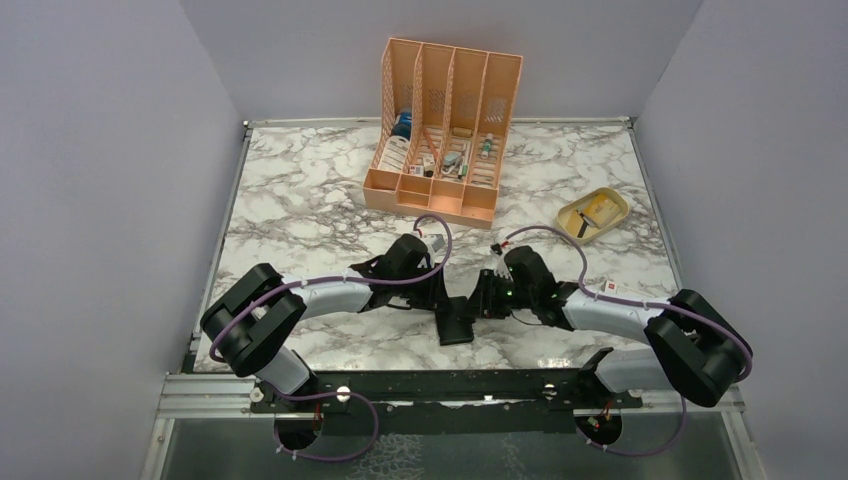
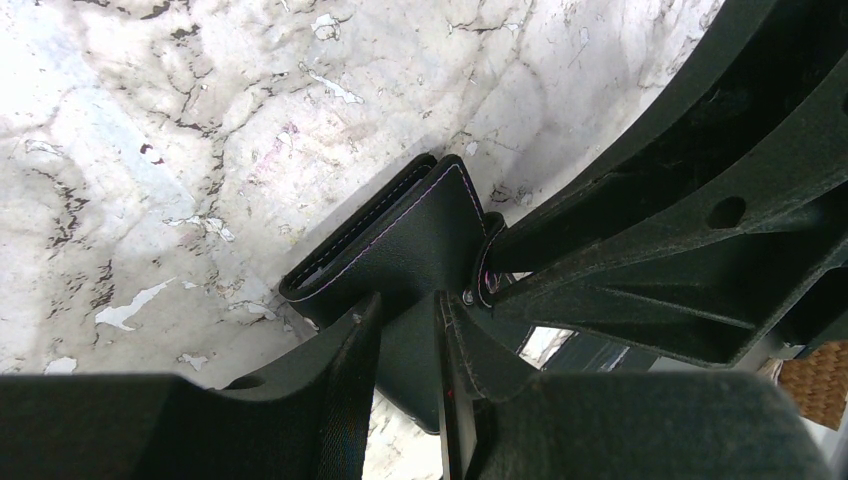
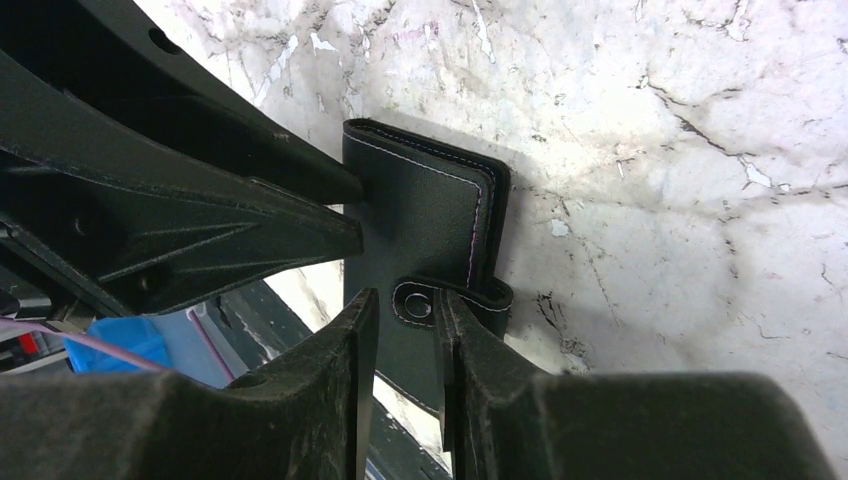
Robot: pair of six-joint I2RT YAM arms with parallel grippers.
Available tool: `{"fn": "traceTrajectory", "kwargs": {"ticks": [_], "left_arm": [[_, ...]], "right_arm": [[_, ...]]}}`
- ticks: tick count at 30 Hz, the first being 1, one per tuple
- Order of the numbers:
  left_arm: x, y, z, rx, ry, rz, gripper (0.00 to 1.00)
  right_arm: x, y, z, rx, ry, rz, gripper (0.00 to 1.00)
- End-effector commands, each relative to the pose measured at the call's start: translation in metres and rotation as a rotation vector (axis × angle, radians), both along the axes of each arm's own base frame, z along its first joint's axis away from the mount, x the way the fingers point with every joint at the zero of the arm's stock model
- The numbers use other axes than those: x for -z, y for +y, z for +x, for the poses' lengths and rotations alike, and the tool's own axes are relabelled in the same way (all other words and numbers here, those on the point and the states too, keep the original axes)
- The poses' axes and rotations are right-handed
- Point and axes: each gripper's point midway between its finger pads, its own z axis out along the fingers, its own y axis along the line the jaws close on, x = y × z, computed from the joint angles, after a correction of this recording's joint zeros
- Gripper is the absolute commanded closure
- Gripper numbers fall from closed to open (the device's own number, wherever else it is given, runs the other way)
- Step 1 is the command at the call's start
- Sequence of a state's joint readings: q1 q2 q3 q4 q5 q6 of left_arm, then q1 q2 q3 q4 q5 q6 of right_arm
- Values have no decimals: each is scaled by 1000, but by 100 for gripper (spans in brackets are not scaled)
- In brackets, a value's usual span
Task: Put the credit cards into the card holder
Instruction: Close the card holder at the center of the board.
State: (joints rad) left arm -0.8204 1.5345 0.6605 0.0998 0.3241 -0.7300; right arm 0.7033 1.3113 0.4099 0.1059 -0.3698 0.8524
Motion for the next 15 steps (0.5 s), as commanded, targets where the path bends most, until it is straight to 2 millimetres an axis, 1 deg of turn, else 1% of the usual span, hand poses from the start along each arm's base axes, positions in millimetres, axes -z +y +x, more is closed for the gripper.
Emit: {"fn": "traceTrajectory", "kwargs": {"ticks": [1,10,15], "left_arm": [[20,9,-11,5,36,76,71],[23,8,-12,9,42,80,71],[21,7,-13,12,45,71,71]], "right_arm": [[1,5,-8,-24,14,40,73],[-13,10,-8,-28,2,85,73],[-12,10,-8,-25,10,85,73]]}}
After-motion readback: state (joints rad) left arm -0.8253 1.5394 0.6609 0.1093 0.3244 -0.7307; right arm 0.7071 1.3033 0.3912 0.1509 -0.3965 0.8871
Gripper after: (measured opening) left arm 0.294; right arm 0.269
